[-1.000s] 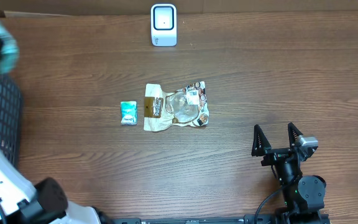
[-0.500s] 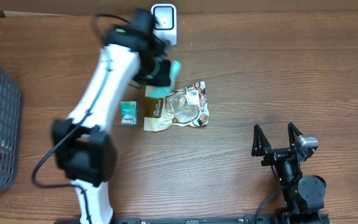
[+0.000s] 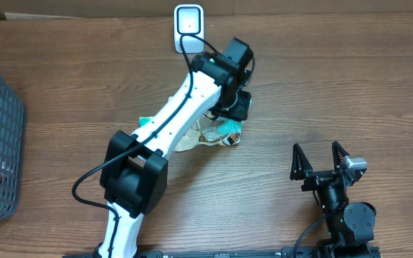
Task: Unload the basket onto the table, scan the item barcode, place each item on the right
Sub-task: 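Carry the teal tissue pack out and drop it right of the bag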
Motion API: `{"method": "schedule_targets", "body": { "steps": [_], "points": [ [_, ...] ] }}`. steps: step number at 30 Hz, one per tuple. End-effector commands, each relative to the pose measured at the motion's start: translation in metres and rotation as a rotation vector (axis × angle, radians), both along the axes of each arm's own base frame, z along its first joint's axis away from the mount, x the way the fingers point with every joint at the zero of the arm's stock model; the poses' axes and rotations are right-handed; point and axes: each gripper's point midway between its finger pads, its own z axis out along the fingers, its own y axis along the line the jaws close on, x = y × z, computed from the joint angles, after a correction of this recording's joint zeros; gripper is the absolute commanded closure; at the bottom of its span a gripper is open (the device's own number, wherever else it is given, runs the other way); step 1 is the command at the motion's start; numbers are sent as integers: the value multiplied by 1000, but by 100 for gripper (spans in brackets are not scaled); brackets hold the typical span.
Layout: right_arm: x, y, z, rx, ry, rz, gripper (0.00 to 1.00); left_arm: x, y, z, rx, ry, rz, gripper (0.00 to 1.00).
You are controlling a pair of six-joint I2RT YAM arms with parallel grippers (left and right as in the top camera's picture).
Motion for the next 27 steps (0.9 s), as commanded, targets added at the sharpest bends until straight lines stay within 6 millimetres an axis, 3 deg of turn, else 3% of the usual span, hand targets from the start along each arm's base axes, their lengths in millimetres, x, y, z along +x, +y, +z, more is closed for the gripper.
{"method": "schedule_targets", "body": {
  "steps": [1,3,5,7,9,11,13,14,16,17,18,19,21,22,27],
  "points": [
    [0,-1,-2,-1,-3,-4,0,-2,-5,0,-4,3,27,51],
    [0,-1,-2,-1,-3,-4,0,3,-5,14,-20,-32,8,43],
    [0,-1,-2,-1,-3,-4,0,14,4,41,-31,-90,25,40],
    [0,-1,-2,-1,-3,-4,0,33,27,89,-55,-186,85,37],
    [0,-1,-2,-1,-3,-4,0,47,68,150,-79,-301,172,36],
    [0,-1,-2,-1,-3,-4,0,54,134,213,-84,-424,313,33],
    [0,-1,-2,-1,-3,-4,0,48,198,251,-59,-500,453,30],
    [0,-1,-2,-1,-3,-4,0,38,245,264,-10,-529,560,30],
    [0,-1,-2,-1,-3,-4,0,18,310,274,59,-535,723,29],
    [0,-1,-2,-1,-3,-4,0,1,355,276,96,-521,844,29],
    [0,-1,-2,-1,-3,-4,0,-6,372,277,110,-514,889,29],
    [0,-1,-2,-1,-3,-4,0,-27,416,275,149,-488,1018,29],
    [0,-1,-2,-1,-3,-4,0,-54,463,269,191,-447,1164,29],
    [0,-1,-2,-1,-3,-4,0,-76,500,262,218,-412,1285,25],
    [0,-1,-2,-1,-3,-4,0,-130,584,220,219,-298,1631,9]
  ]
}}
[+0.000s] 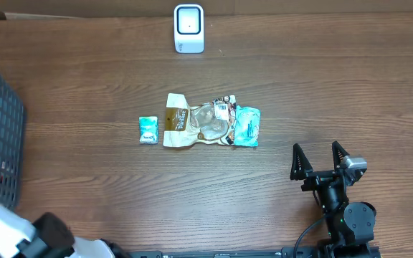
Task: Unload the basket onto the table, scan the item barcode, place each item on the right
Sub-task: 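Carry the teal tissue pack out and drop it right of the bag, then reach the left gripper into the basket and grasp the green-capped Knorr jar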
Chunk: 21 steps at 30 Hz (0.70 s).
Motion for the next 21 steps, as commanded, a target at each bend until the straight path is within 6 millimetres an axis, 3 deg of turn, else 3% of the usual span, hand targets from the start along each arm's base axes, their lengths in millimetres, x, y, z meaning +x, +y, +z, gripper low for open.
{"method": "schedule_targets", "body": {
  "steps": [1,6,13,21],
  "points": [
    [0,-1,-2,0,-3,-4,0,-37,50,-37,-86,21,218,9],
    [0,-1,-2,0,-3,-4,0,-67,99,-104,-187,36,364,7],
    [0,-1,-2,0,-3,-4,0,-90,109,-202,-353,206,413,9],
    [0,-1,-2,-1,-3,-4,0,-102,102,-249,-450,343,418,9]
  ]
}}
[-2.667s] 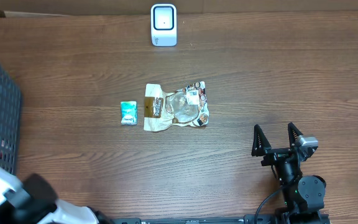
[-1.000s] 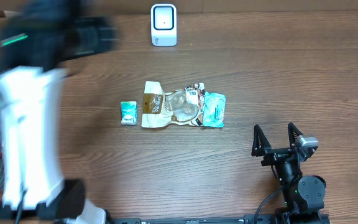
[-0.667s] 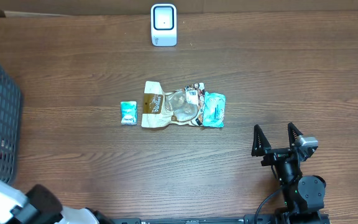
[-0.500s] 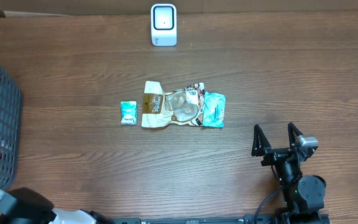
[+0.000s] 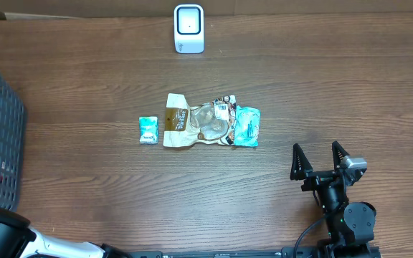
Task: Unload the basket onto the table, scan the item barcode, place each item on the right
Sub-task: 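Reach the left gripper into the basket and grasp the green-capped Knorr jar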
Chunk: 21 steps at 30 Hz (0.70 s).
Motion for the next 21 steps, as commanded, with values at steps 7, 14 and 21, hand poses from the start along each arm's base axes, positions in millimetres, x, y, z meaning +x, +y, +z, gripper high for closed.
{"method": "schedule_targets", "body": {
  "steps": [7,14,21],
  "points": [
    [0,-1,-2,0,-3,-3,0,-15,-15,-58,-170,132,-38,12],
    [0,-1,-2,0,-3,-3,0,-15,-17,-68,-197,145,-39,28],
    [0,-1,-2,0,-3,-3,0,-13,-13,-62,-183,138,-39,57]
  ]
}}
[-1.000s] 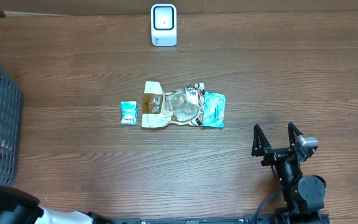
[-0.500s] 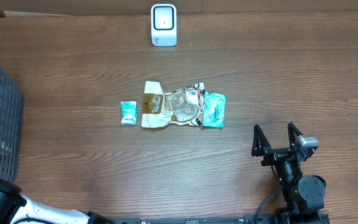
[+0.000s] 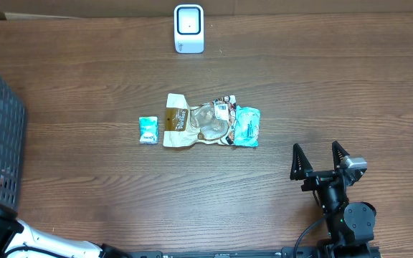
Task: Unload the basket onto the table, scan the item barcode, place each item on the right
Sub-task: 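Reach the left gripper into the basket and grasp the green-capped Knorr jar, then carry the Knorr jar out and set it upright left of the bag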
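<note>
A white barcode scanner (image 3: 188, 29) stands at the table's far edge. Three items lie in a row mid-table: a small teal packet (image 3: 148, 130), a brown and clear pouch (image 3: 196, 122), and a larger teal packet (image 3: 247, 127). My right gripper (image 3: 320, 159) rests near the front right, open and holding nothing, well clear of the items. Of my left arm (image 3: 9, 240) only a black and white stretch shows in the bottom left corner; its gripper is out of view.
A dark wire basket fills the left edge of the table, with a few things inside. A cardboard wall runs behind the scanner.
The visible stretch of my left arm has shifted slightly in the bottom left corner. The three items, the scanner and my right gripper stand as before.
My left arm first stretched across the table's middle, its gripper over the right end of the items, just in front of the scanner. Later it was back in the bottom left corner, the three items lying uncovered in a row. They have stayed put since.
</note>
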Motion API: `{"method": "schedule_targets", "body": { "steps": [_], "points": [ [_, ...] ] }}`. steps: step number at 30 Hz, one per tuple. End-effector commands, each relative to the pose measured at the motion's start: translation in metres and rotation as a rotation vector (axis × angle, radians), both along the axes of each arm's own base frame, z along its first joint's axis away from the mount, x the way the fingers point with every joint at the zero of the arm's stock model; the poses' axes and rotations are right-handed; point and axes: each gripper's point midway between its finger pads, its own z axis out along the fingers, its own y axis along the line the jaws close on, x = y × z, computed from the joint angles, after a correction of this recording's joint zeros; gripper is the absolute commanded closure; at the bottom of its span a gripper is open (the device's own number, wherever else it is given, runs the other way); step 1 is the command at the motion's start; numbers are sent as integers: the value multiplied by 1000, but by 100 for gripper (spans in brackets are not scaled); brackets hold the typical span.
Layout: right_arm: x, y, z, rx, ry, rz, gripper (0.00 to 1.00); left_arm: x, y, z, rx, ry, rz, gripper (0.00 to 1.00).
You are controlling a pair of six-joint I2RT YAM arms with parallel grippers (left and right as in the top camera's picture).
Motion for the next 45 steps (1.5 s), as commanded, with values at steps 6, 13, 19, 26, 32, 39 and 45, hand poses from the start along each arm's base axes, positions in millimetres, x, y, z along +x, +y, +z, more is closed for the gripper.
{"method": "schedule_targets", "body": {
  "steps": [6,13,19,26,32,39,45],
  "points": [
    [0,-1,-2,-1,-3,-4,0,5,14,19,39,-5,-10,79],
    [0,-1,-2,-1,-3,-4,0,13,29,51,102,-39,-9,71],
    [0,-1,-2,-1,-3,-4,0,31,41,87,165,-142,-10,73],
    [0,-1,-2,-1,-3,-4,0,74,43,190,337,-370,-92,75],
    [0,-1,-2,-1,-3,-4,0,106,13,265,464,-525,-213,75],
    [0,-1,-2,-1,-3,-4,0,147,-72,357,628,-754,-465,75],
    [0,-1,-2,-1,-3,-4,0,188,-186,388,615,-889,-803,74]
  ]
}}
